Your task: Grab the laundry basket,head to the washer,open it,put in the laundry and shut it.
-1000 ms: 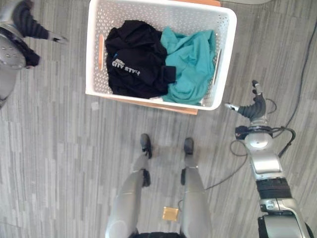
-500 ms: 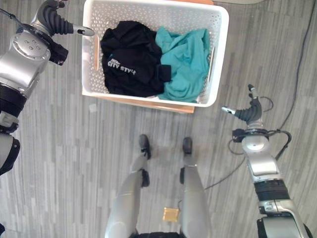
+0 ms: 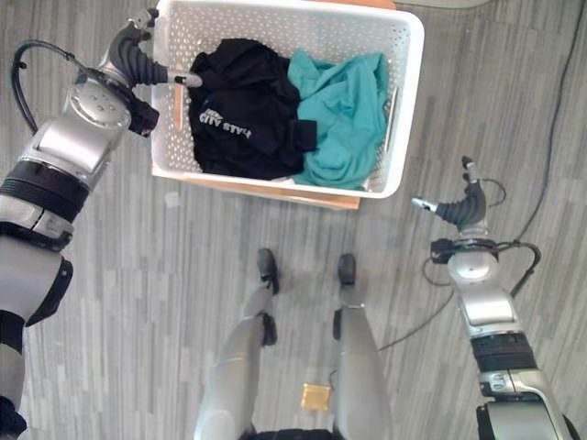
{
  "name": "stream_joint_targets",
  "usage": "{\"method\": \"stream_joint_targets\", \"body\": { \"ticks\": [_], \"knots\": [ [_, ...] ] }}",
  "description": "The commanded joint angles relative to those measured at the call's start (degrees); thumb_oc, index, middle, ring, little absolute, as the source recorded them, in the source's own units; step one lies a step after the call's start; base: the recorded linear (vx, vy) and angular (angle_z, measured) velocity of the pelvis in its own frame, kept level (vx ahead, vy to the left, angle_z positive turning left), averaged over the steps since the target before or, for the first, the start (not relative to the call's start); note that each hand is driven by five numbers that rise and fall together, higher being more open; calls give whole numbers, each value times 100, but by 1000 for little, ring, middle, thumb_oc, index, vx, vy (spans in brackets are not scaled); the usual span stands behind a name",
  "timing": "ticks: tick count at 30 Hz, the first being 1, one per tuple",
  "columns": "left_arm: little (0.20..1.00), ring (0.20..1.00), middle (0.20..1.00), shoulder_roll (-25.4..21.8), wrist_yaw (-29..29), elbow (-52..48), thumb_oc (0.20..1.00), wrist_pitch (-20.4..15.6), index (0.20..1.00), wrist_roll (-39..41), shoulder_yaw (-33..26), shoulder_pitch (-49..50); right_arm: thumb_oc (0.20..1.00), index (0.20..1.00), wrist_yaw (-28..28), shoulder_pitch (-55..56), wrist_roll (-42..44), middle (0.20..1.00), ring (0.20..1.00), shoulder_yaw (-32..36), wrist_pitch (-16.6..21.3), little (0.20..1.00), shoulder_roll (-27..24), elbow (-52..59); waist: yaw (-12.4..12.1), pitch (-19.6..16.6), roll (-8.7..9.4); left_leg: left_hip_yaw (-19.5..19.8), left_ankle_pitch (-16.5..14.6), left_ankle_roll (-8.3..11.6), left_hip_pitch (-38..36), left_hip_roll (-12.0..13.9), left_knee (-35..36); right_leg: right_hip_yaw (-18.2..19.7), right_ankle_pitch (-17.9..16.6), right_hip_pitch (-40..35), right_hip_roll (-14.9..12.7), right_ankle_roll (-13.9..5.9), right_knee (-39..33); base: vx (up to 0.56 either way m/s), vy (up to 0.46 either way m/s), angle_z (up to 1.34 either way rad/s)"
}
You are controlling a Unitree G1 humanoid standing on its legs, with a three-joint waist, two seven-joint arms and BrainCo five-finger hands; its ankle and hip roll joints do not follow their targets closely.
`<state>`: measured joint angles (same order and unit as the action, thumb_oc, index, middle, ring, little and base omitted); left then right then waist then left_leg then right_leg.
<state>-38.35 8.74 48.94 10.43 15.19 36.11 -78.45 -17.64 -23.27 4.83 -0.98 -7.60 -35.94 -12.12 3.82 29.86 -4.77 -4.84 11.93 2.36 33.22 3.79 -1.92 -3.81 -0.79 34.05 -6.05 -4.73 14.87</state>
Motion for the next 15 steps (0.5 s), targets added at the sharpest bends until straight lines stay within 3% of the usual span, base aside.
{"method": "stream_joint_targets", "body": {
  "ticks": [1,6,9,15],
  "knots": [
    [1000,1000,1000,398,148,669,1000,-78,1000,-59,-311,-232,1000,1000,-313,-68,134,1000,1000,186,335,1000,-215,344,132,-347,1,246,-595,360,371,385,-641,-273,-21,-205,-543,-339,-421,0,0,0],
    [1000,1000,1000,580,227,973,1000,-83,1000,-21,-255,-338,1000,1000,-462,-330,253,1000,1000,104,464,1000,-191,501,120,-336,16,236,-596,359,394,391,-648,-271,-46,-174,-544,-348,-427,0,0,0],
    [1000,1000,1000,934,374,1352,1000,-96,1000,-44,-108,-456,1000,1000,-704,-1412,548,1000,1000,-538,482,1000,-52,289,15,-333,18,252,-593,368,405,400,-669,-274,-60,-157,-544,-335,-412,0,0,0],
    [1000,1000,1000,899,548,1098,1000,-206,1000,-12,-176,-418,1000,1000,-718,-1767,502,1000,1000,-753,500,1000,-37,377,-62,-302,-3,272,-587,380,417,381,-676,-304,-43,-177,-550,-318,-407,2,1,-1]
  ]
}}
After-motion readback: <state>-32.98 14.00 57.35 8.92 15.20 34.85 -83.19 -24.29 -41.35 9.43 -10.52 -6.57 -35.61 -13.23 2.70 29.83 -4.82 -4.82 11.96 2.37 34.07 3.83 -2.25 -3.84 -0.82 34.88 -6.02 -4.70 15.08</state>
